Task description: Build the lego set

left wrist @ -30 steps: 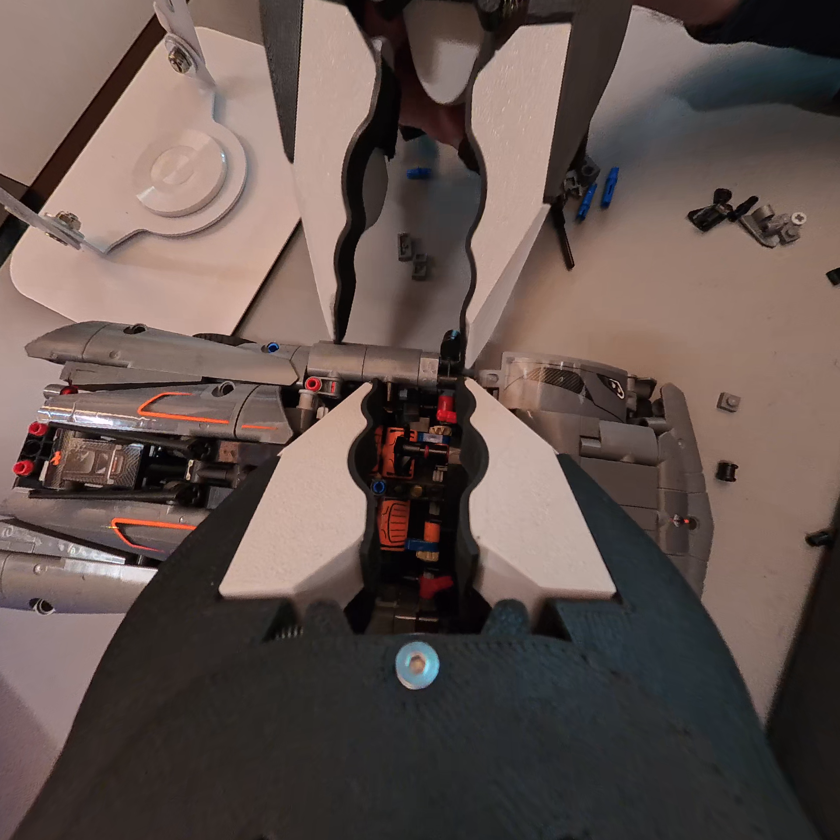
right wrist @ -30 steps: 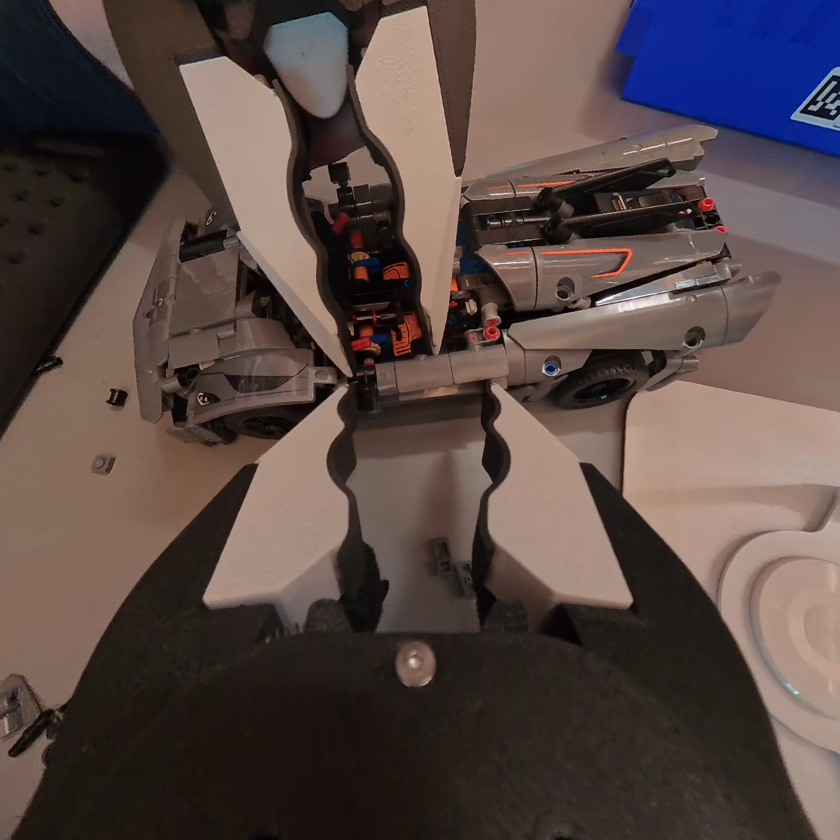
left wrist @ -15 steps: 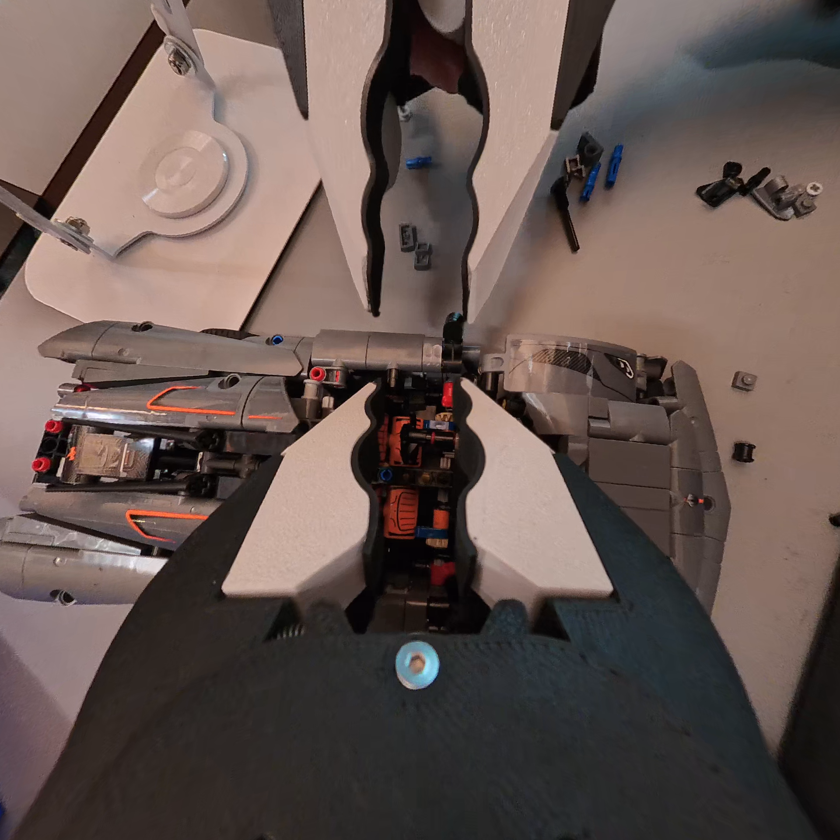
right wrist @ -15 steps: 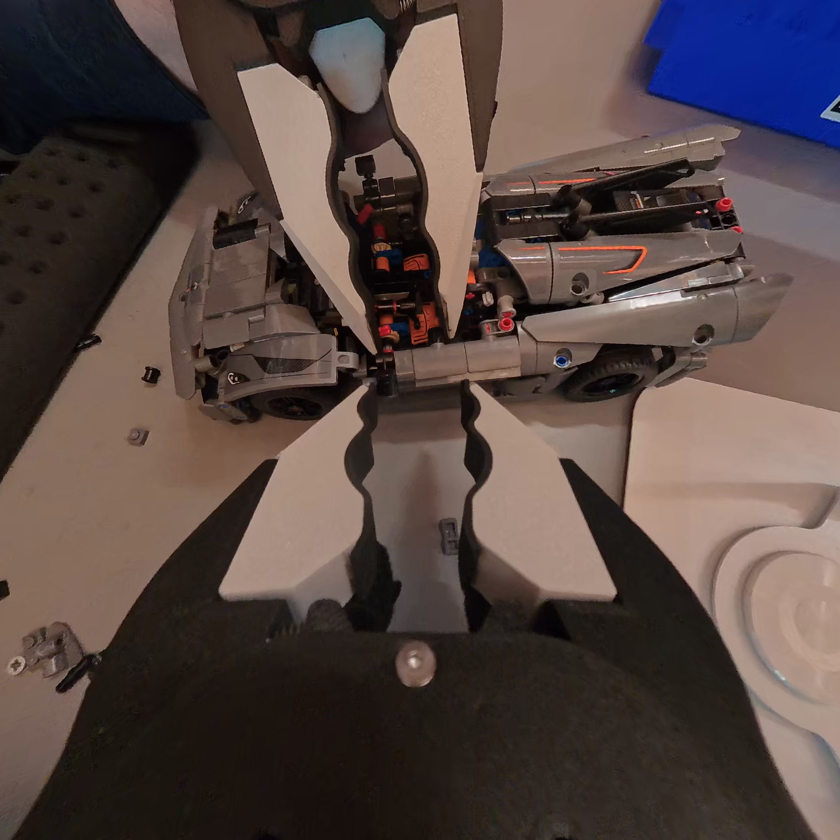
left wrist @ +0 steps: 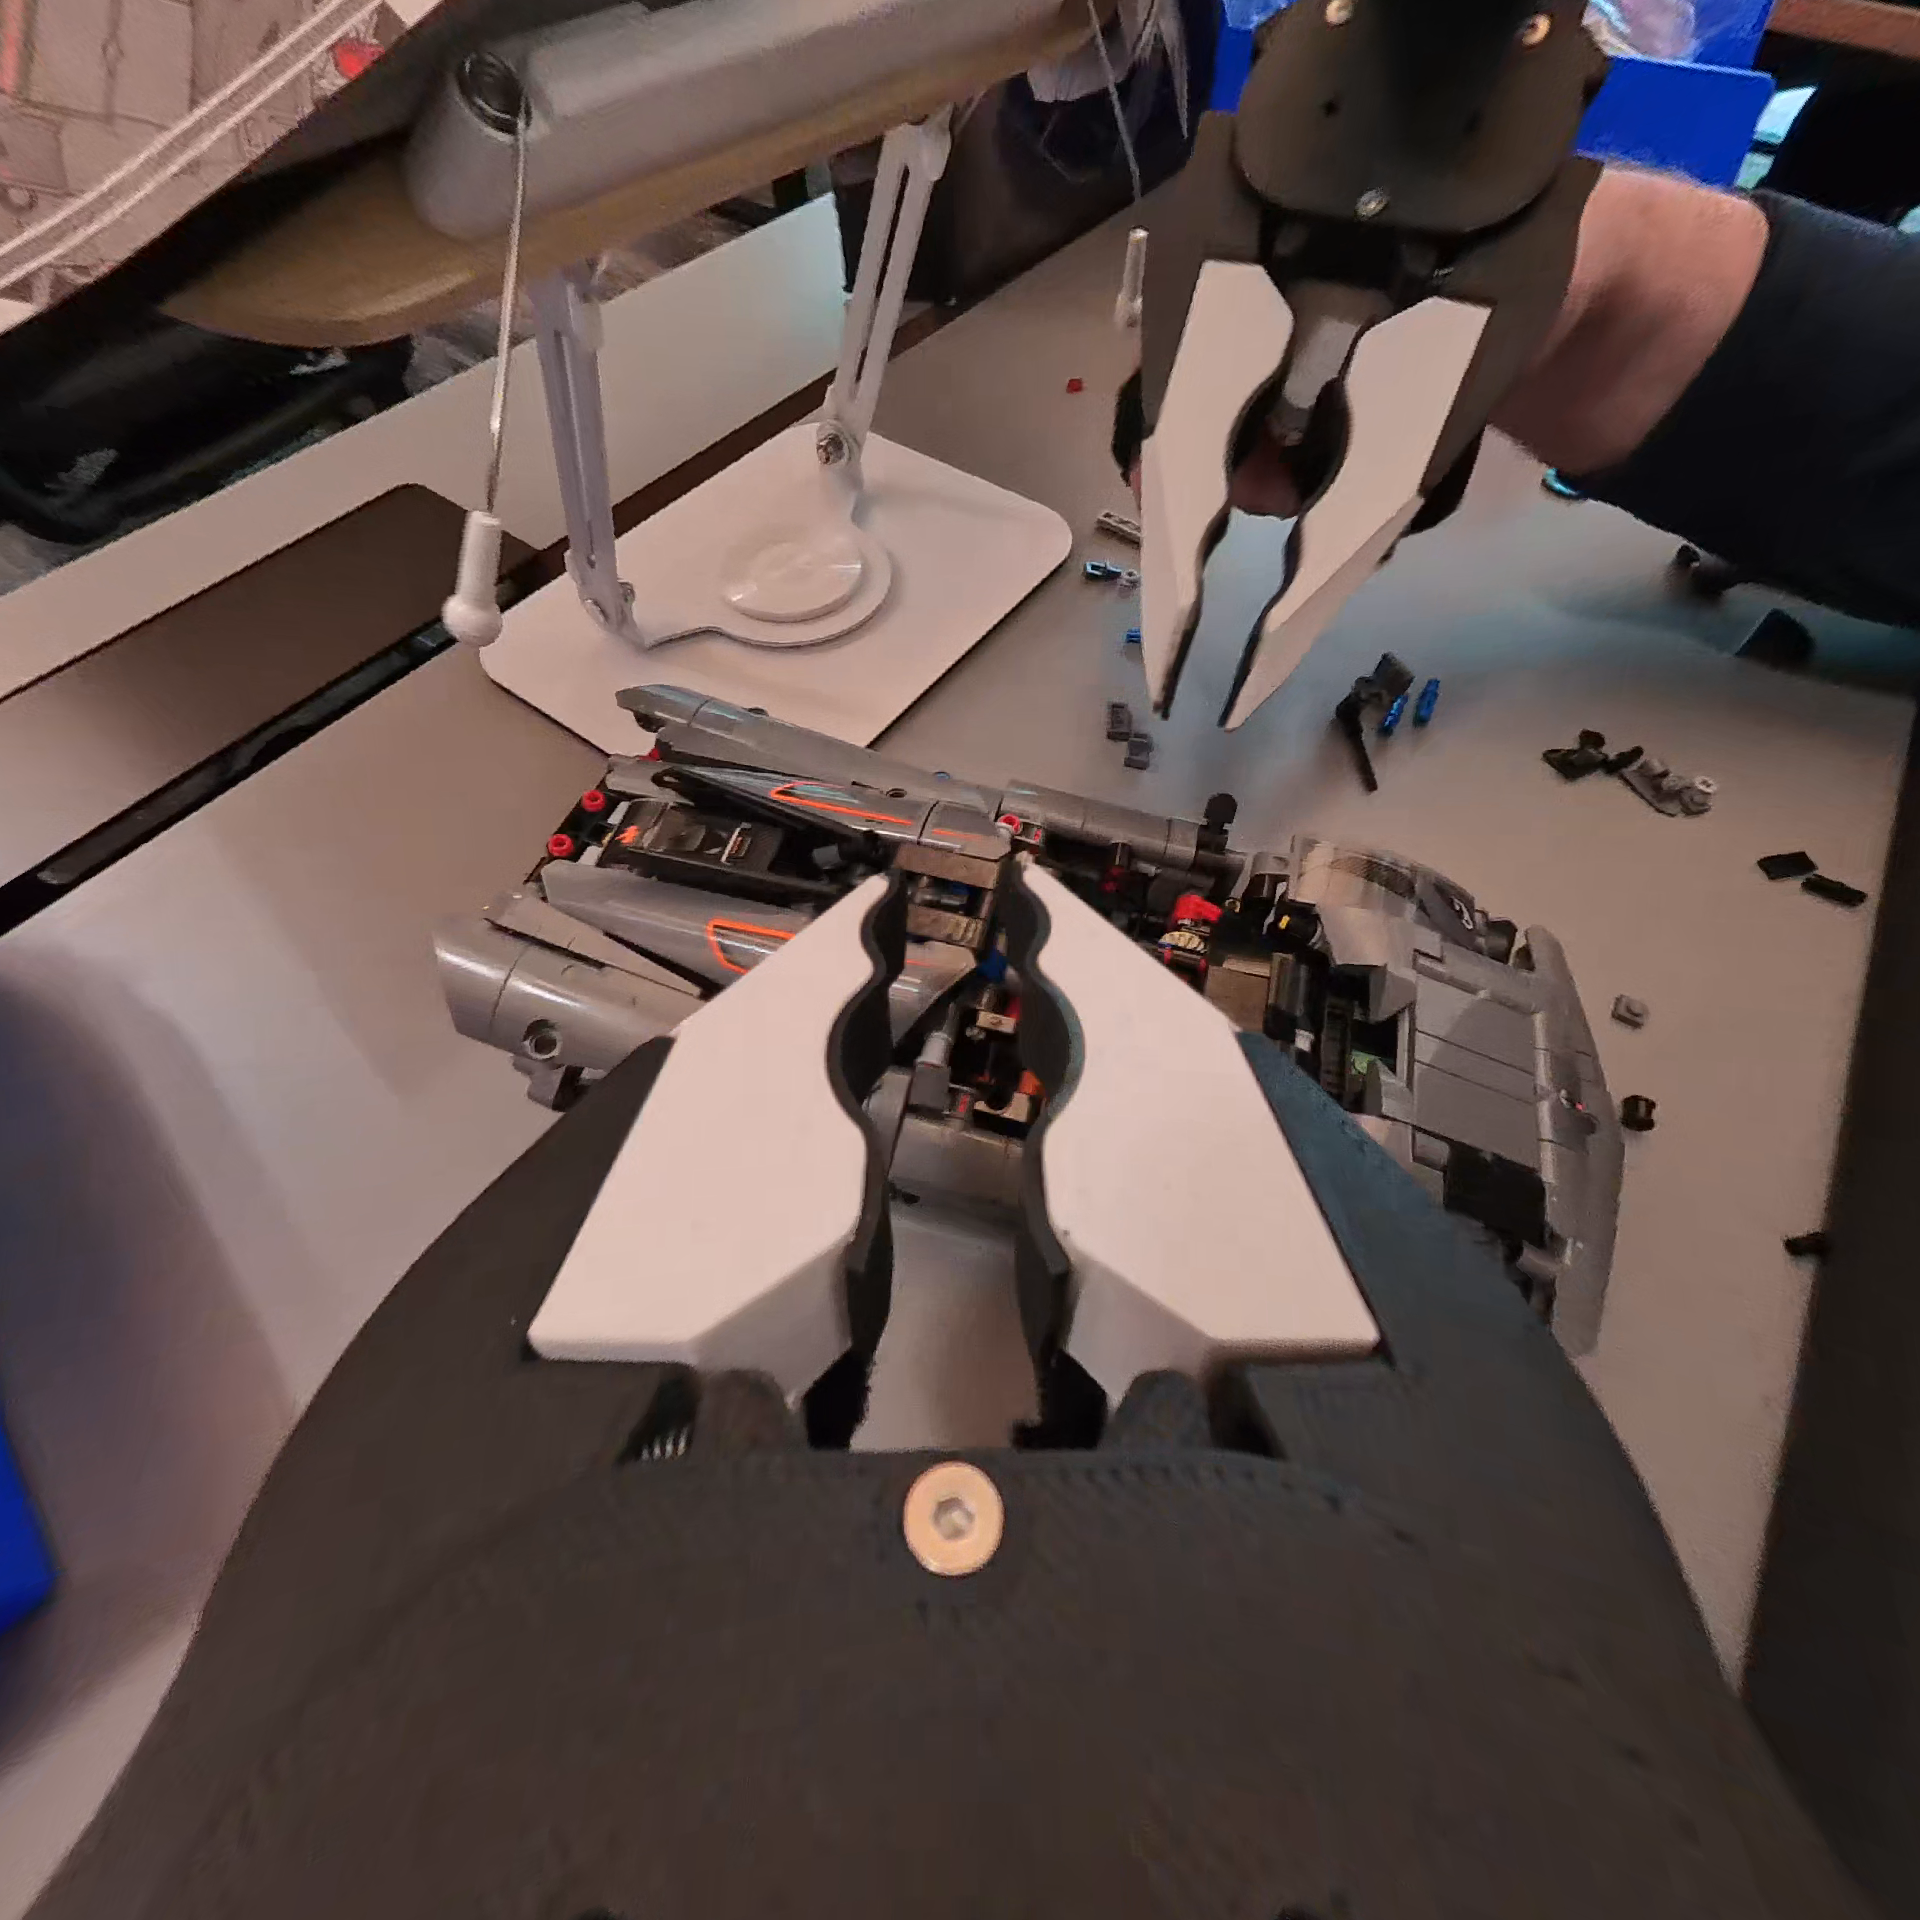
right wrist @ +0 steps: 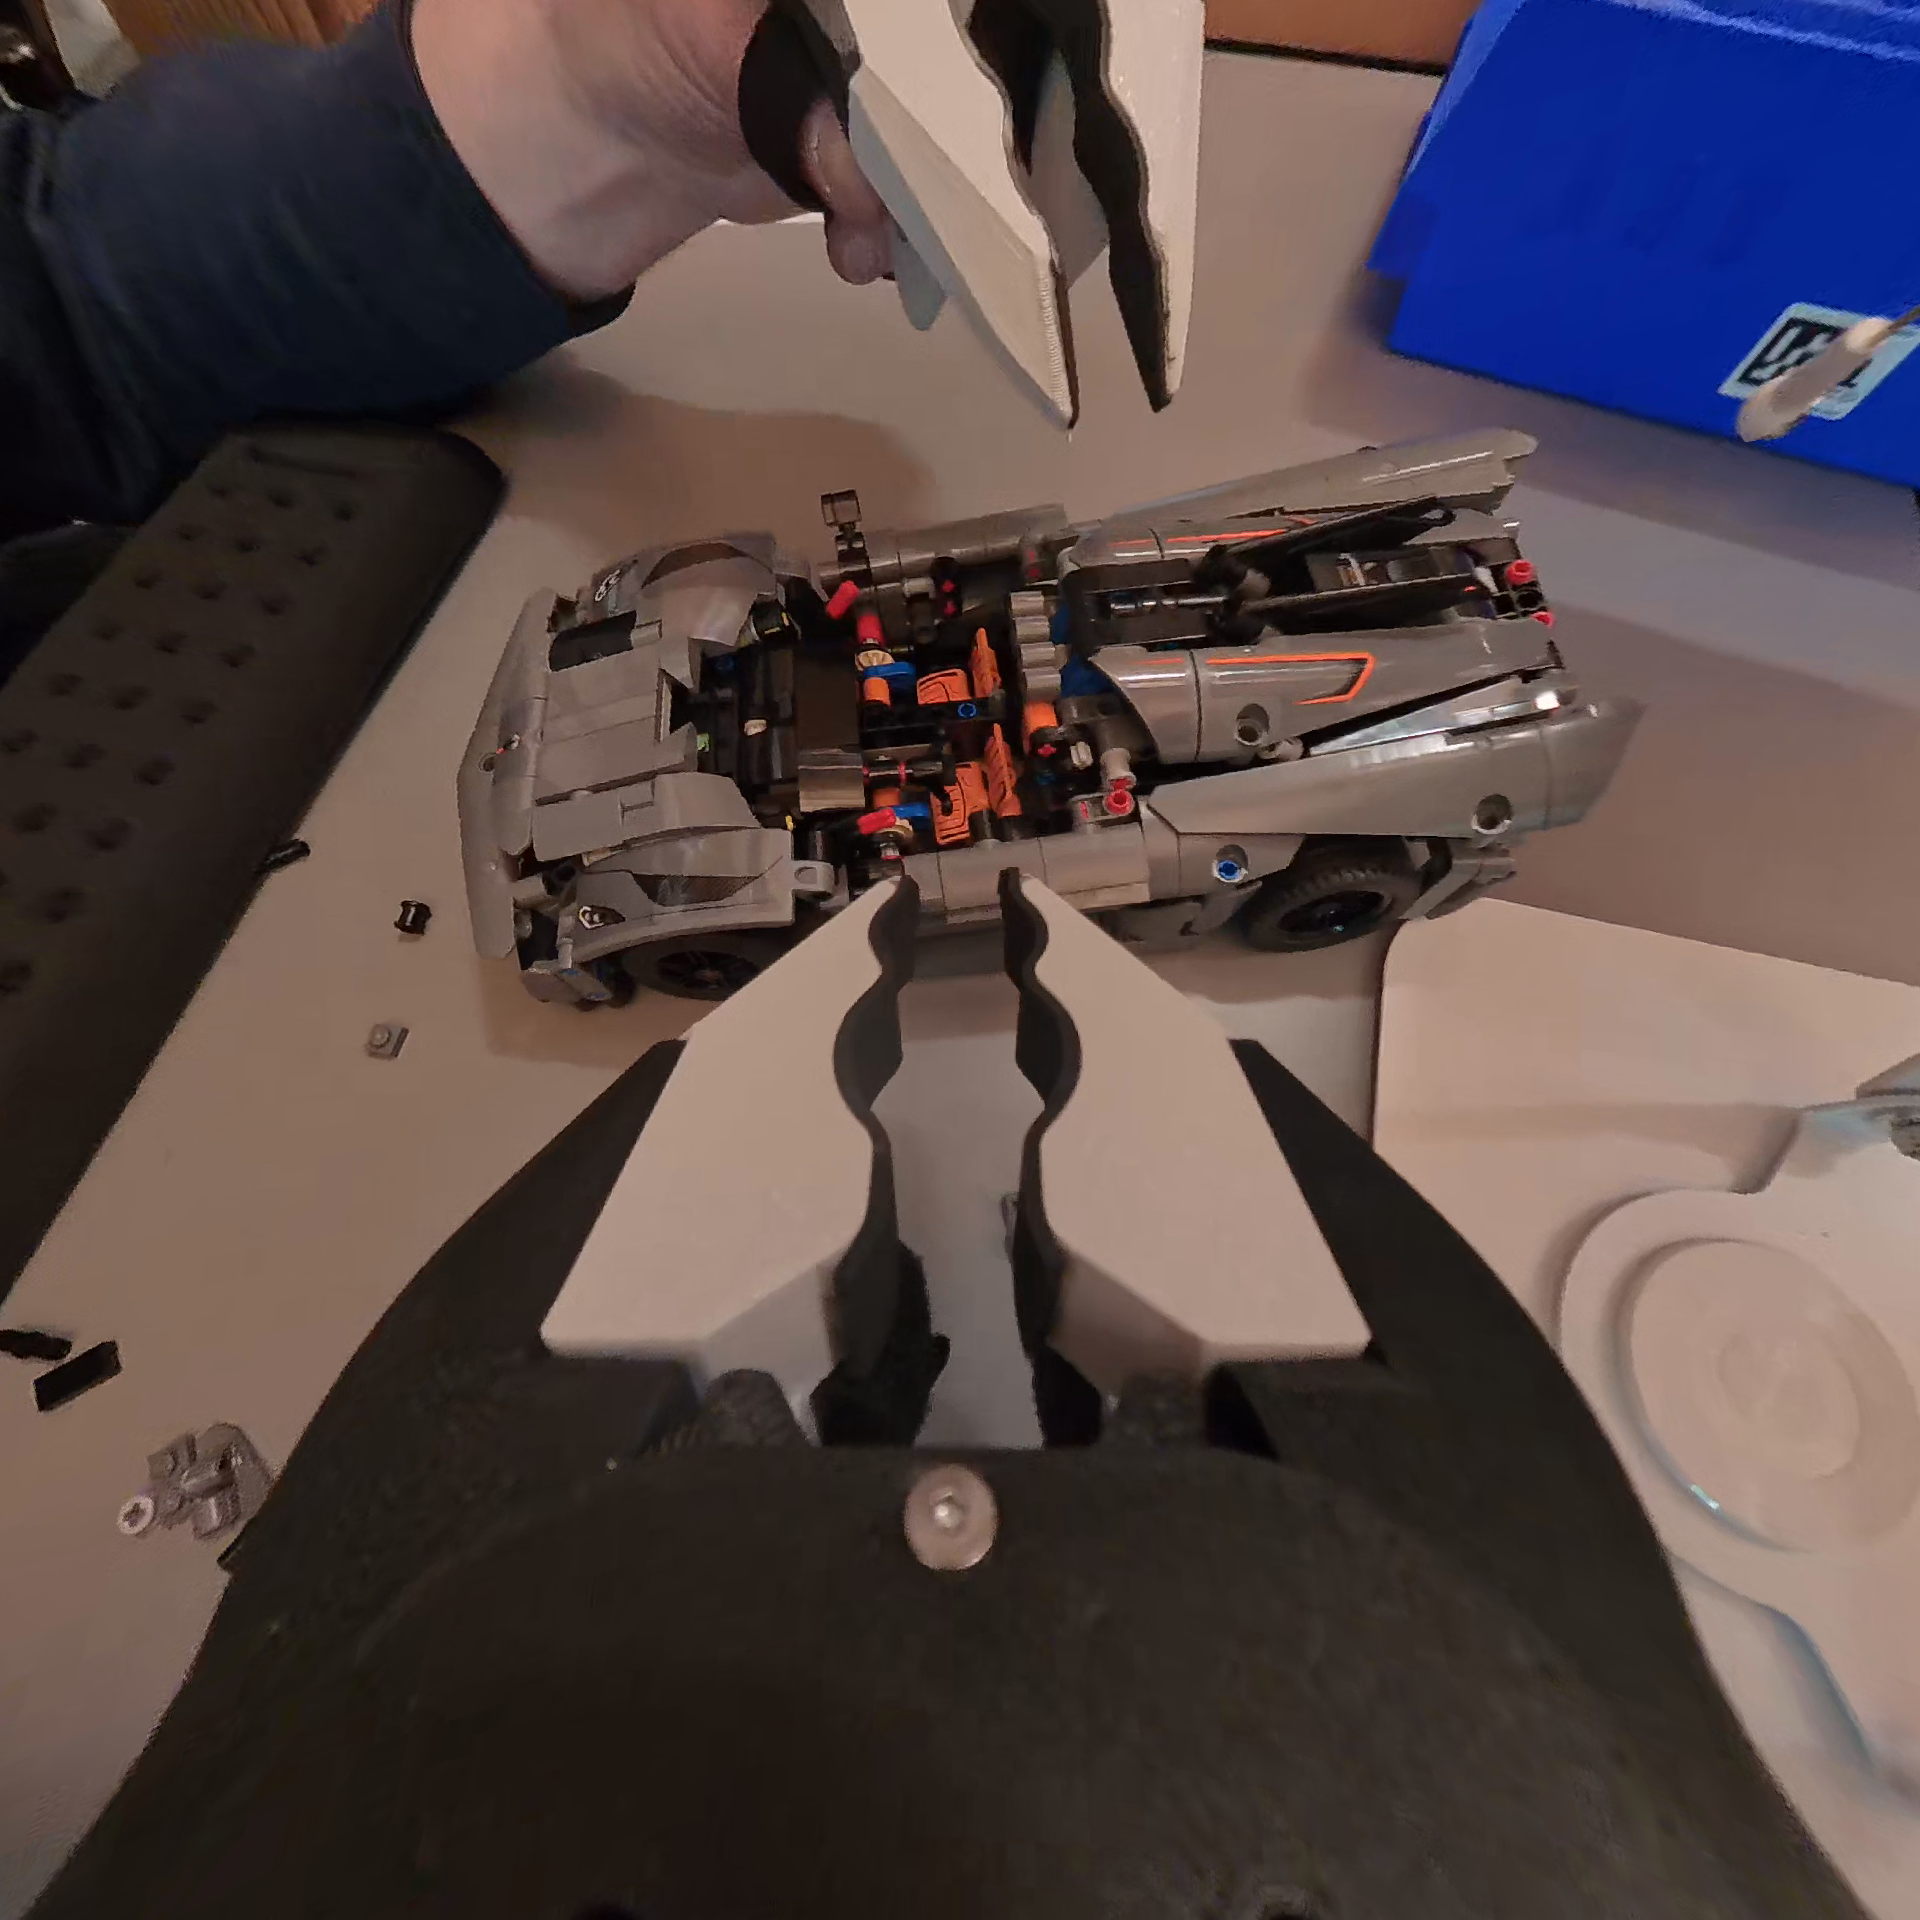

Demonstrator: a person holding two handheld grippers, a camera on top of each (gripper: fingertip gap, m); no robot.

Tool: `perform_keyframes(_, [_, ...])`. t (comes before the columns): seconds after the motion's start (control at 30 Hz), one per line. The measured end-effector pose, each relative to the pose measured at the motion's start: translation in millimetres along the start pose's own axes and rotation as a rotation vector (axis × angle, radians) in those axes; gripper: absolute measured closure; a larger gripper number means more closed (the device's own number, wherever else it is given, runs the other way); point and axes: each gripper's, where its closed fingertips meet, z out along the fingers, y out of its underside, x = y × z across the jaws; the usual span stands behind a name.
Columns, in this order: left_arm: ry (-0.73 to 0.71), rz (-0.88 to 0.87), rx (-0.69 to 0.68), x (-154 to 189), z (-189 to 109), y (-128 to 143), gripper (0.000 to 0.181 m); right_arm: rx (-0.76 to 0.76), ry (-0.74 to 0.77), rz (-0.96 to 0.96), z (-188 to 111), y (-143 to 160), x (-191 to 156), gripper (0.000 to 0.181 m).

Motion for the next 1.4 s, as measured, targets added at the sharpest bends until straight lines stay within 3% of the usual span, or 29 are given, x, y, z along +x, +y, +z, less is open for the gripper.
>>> perform_keyframes(0.13, [0.061,0.046,-0.04,16.0,14.3,5.5,0.166,-0.032,-0.005,0.011,11.0,4.1,-1.3,0.179])
perform_keyframes(0.3, [0.065,0.139,-0.172,28.1,36.5,23.9,0.165,-0.053,-0.023,0.023,18.0,10.4,-3.1,0.181])
perform_keyframes(1.4, [0.096,0.109,-0.125,29.5,36.4,18.9,0.168,0.014,-0.071,0.044,27.7,15.0,-6.3,0.181])
